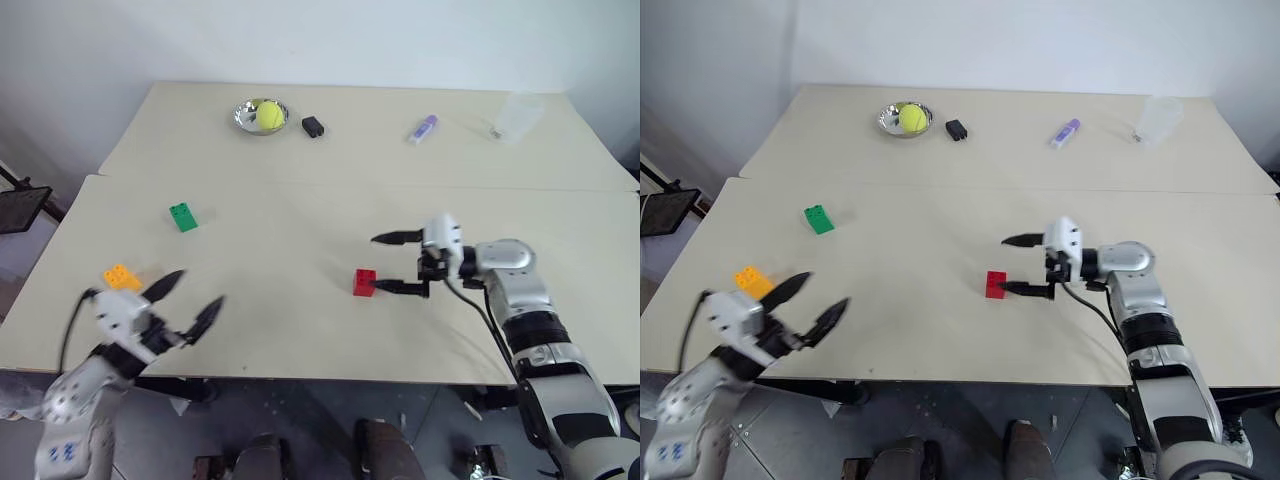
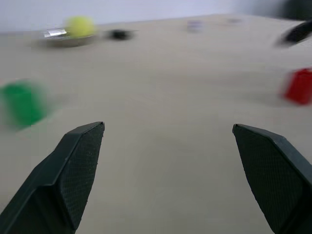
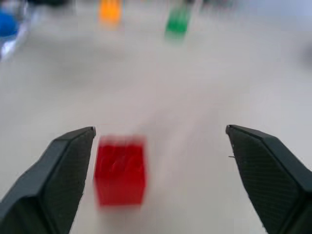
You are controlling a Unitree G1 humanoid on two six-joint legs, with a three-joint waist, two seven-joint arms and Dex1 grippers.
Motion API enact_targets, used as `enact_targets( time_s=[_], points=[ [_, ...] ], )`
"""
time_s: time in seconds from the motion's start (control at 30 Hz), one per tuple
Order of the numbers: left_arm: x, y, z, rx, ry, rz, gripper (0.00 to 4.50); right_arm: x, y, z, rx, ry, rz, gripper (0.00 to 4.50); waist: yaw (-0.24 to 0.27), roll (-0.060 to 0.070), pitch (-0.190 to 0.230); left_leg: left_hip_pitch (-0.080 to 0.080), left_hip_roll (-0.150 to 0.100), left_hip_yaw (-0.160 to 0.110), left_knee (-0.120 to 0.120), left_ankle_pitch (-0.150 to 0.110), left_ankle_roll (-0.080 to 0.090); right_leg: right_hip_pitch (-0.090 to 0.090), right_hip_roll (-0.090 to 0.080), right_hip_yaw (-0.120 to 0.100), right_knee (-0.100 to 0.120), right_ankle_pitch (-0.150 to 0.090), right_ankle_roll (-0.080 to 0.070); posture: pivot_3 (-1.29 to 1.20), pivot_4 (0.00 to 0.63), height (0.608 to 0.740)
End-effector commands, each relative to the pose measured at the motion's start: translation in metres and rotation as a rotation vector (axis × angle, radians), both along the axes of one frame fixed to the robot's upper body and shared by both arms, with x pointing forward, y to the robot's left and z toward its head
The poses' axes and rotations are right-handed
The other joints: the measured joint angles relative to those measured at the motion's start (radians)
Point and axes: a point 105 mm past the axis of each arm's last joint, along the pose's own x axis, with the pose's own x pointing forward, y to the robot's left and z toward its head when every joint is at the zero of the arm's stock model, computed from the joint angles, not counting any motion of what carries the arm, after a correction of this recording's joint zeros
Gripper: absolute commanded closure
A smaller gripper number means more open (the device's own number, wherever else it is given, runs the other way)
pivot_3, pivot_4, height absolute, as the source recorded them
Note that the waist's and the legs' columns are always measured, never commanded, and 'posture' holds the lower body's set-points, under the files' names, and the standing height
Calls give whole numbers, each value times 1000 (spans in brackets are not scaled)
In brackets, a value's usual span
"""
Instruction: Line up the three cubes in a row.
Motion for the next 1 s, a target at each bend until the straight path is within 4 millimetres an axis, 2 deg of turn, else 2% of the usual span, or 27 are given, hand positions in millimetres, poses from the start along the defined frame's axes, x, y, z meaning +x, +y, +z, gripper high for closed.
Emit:
enact_targets(
  time_s=[0.03,0.13,0.2,0.3,0.43,0.5,0.67,0.73,0.8,0.9,1.0],
  points=[
    [-29,41,-3,-69,-53,273,0,-24,-6,5,77,-40,53,16,4,0,0,0,0,0,0,-1,1,1,-1,-1,0,0,0,0,150,740],
    [-61,76,-20,-177,-49,522,0,-39,-9,6,138,-7,72,16,3,-1,0,0,0,2,1,-4,4,2,-5,-7,-2,0,1,0,150,740],
    [-76,87,-32,-226,-31,615,0,-42,-9,9,168,-6,75,16,3,-1,0,0,-1,5,1,-5,6,1,-9,-12,-3,0,1,0,150,740],
    [-81,85,-42,-249,-15,648,0,-40,-8,18,212,-38,39,16,2,-1,0,1,-1,8,2,-6,7,2,-11,-15,-8,1,0,0,150,740],
    [-70,73,-41,-248,-26,623,0,-42,-6,19,216,-47,42,16,5,-2,-1,2,-2,9,2,-6,8,2,-12,-16,-9,1,-1,0,150,740],
    [-56,62,-32,-250,-52,584,0,-41,-7,16,216,-44,27,16,5,-2,-1,2,-2,9,2,-7,8,2,-13,-18,-9,1,-1,0,150,740],
    [7,24,19,-160,-130,421,0,-41,-12,8,198,-19,-4,16,19,-2,-1,1,-2,9,3,-7,8,2,-14,-21,-7,2,-1,0,150,740],
    [37,15,32,-85,-90,407,0,-42,-12,8,199,-19,-8,16,26,-2,-1,2,-3,10,3,-6,7,2,-13,-22,-4,2,-1,0,150,740],
    [63,14,46,-102,-59,475,0,-42,-13,9,199,-23,-21,16,27,-2,-1,2,-6,11,3,-6,7,2,-13,-24,-1,3,-1,0,150,740],
    [87,12,49,-174,21,582,0,-43,-14,9,198,-27,-41,16,26,-2,-1,2,-6,11,4,-6,7,2,-14,-26,-2,4,2,0,150,740],
    [112,-6,47,-131,67,555,0,-43,-15,9,204,-32,-62,16,25,-2,-1,2,-5,13,3,-7,7,1,-13,-30,-2,5,2,0,150,740]
  ],
)
